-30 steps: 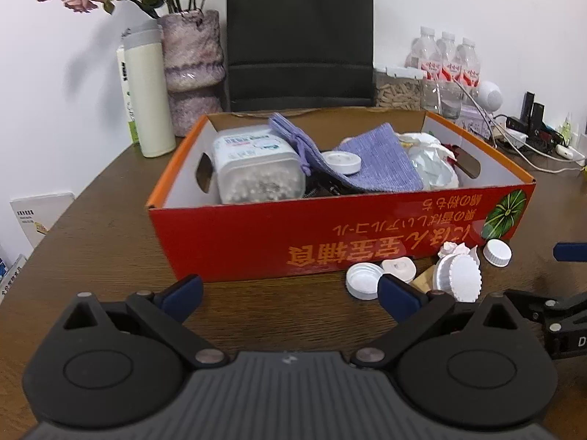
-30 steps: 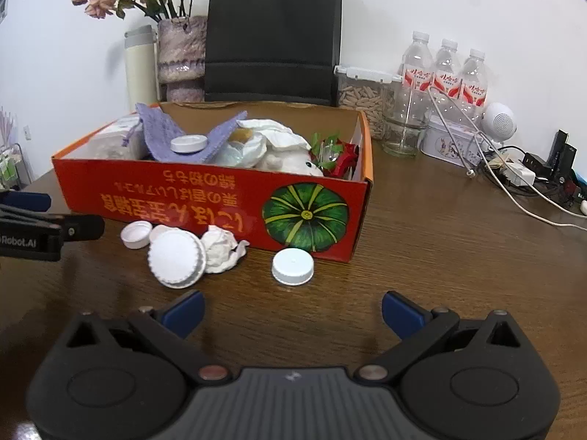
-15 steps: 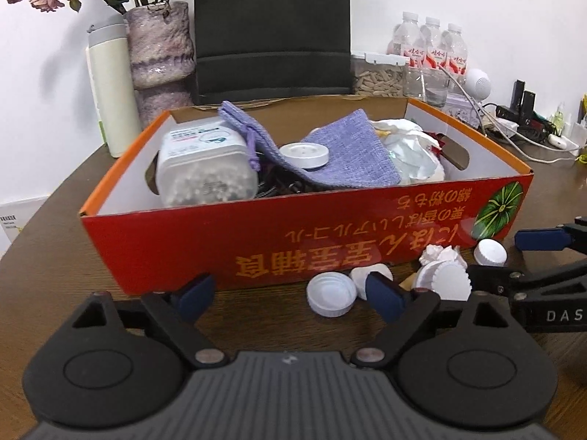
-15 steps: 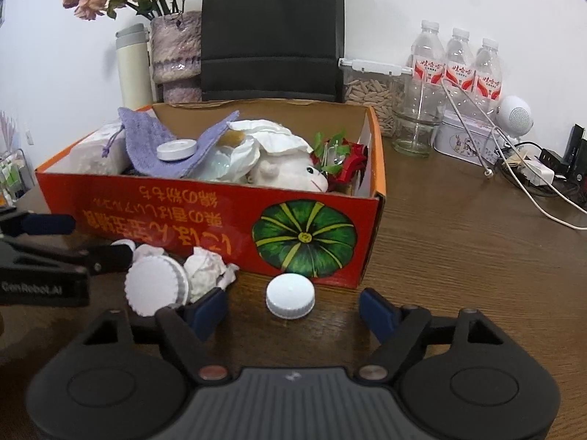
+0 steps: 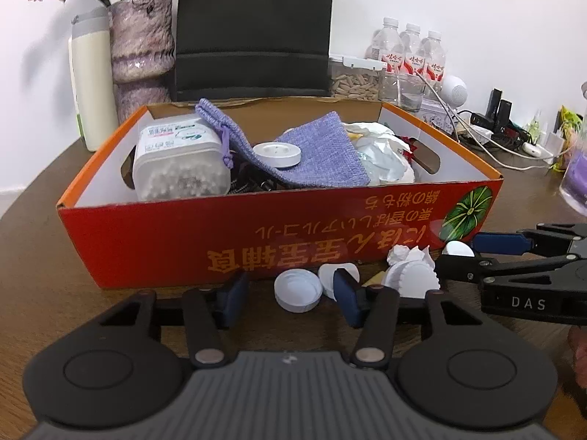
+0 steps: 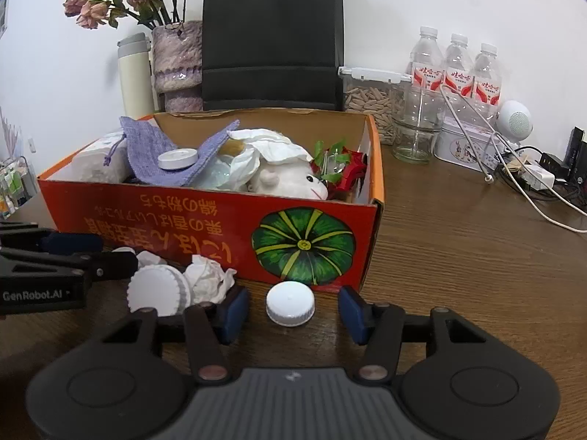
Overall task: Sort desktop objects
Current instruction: 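Grasp a white cap with the left tool while the right tool grasps a small white bottle cap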
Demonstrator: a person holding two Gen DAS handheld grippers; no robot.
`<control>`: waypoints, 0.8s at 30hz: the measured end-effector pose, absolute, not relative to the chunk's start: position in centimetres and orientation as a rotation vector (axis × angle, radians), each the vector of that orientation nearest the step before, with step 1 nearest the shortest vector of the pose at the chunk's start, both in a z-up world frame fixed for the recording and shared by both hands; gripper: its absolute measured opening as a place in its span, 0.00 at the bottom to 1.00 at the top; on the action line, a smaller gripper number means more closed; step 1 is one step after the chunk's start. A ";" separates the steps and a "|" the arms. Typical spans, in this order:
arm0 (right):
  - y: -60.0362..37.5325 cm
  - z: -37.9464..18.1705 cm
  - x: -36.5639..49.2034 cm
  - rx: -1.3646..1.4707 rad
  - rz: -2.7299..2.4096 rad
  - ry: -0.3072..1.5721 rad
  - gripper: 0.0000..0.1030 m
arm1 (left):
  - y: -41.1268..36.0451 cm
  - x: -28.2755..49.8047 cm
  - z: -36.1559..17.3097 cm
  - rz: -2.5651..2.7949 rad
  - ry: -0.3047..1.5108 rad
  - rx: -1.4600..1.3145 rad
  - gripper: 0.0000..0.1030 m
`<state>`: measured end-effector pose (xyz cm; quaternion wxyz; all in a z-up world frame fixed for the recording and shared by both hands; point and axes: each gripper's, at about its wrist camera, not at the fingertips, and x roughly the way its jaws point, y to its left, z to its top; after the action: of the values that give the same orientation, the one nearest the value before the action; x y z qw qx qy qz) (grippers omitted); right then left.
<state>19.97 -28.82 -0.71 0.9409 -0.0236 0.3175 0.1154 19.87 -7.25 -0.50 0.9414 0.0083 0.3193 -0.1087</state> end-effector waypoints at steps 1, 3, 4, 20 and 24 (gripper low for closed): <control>-28.9 -0.7 19.9 -0.044 0.233 0.648 0.52 | -7.0 19.9 -0.5 -0.221 0.655 0.007 0.52; -29.1 -0.7 19.9 -0.037 0.233 0.647 0.52 | -6.6 19.8 -0.5 -0.207 0.656 -0.001 0.52; -29.1 -0.7 19.9 -0.034 0.233 0.647 0.52 | -6.4 19.8 -0.6 -0.201 0.656 -0.005 0.52; -28.6 -0.6 19.5 -0.046 0.250 0.638 0.26 | -6.9 19.4 -0.9 -0.179 0.650 0.053 0.29; -28.4 -0.5 19.2 -0.046 0.264 0.633 0.26 | -7.0 19.4 -0.9 -0.177 0.646 0.059 0.29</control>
<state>19.17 -28.42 -0.51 0.9415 -0.0228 0.3105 0.1292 19.36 -7.01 -0.91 0.9441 0.0290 0.3168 -0.0867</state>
